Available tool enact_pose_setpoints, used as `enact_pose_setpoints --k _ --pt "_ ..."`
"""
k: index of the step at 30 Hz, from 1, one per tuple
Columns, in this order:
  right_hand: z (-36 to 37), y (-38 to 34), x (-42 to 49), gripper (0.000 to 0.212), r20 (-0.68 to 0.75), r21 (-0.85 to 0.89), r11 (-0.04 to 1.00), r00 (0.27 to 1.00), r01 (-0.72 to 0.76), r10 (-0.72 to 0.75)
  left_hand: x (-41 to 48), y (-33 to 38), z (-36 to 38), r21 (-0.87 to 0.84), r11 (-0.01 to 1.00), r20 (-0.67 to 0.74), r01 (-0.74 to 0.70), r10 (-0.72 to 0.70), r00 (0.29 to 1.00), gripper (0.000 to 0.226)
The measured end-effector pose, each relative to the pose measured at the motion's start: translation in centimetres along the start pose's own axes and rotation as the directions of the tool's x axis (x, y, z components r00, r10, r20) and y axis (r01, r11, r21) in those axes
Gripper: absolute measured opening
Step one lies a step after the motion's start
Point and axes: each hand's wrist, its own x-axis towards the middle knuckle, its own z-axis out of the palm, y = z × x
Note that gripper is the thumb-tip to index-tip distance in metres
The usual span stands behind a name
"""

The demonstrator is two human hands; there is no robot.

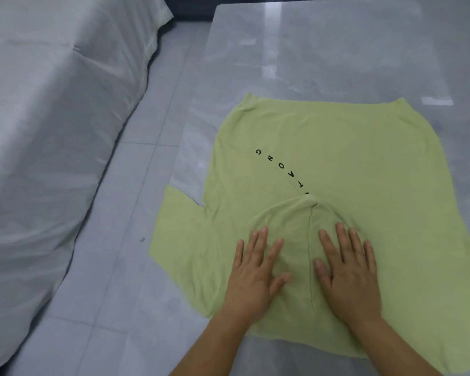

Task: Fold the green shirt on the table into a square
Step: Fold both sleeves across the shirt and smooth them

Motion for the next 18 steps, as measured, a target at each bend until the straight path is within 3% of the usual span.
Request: enact_pose_setpoints --k 2,3,5,7,8,9,11,13,16,18 --pt "-0.1 0.1 0.1 0.061 0.02 0.001 1.0 1.0 -0.009 0.009 -0.4 -1.5 -2.8 -0.275 0.945 -0.167 0.175 -0.227 0.96 0.058" --pt "-0.4 0.1 0.2 0.061 0.031 0.008 1.0 0.999 -0.017 0.017 -0.8 -2.8 -4.7 -0.404 0.862 -0.214 0.306 -0.415 0.885 0.064" --pt "-1.2 -0.7 0.1 0.061 0.027 0.035 0.999 0.999 -0.034 0.033 -2.1 -7.7 -7.7 -0.513 0.632 -0.229 0.581 -0.753 0.616 0.07" --pt "-1.7 -2.9 -0.3 0.057 -0.03 0.08 0.997 1.0 0.011 -0.009 -3.1 -12.8 -9.8 -0.536 0.342 -0.123 0.772 -0.936 0.329 0.063" --pt "-1.7 -4.4 -0.6 0.055 -0.054 0.104 0.992 0.997 0.066 -0.061 -3.3 -14.7 -10.3 -0.549 0.207 -0.019 0.81 -0.972 0.235 0.06" --pt "-1.4 -6.0 -0.8 0.053 -0.065 0.12 0.985 0.991 0.127 -0.12 -3.4 -16.1 -10.6 -0.56 0.091 0.114 0.823 -0.976 0.186 0.059" --pt "-0.2 -8.4 -1.1 0.053 -0.053 0.115 0.973 0.979 0.2 -0.195 -2.8 -17.3 -10.6 -0.556 -0.082 0.354 0.827 -0.923 0.147 0.058" --pt "1.1 -9.0 -1.0 0.055 -0.002 0.062 0.98 0.982 0.188 -0.188 -2.2 -18.5 -10.0 -0.542 -0.241 0.536 0.805 -0.837 0.111 0.073" --pt "2.0 -8.6 -0.9 0.057 0.024 0.002 0.986 0.986 0.168 -0.168 -0.6 -20.3 -9.2 -0.615 -0.519 0.726 0.594 -0.666 0.17 0.089" --pt "2.1 -8.6 -0.9 0.057 0.023 -0.014 0.985 0.985 0.171 -0.171 0.8 -21.3 -8.9 -0.62 -0.706 0.783 0.342 -0.584 0.214 0.09"
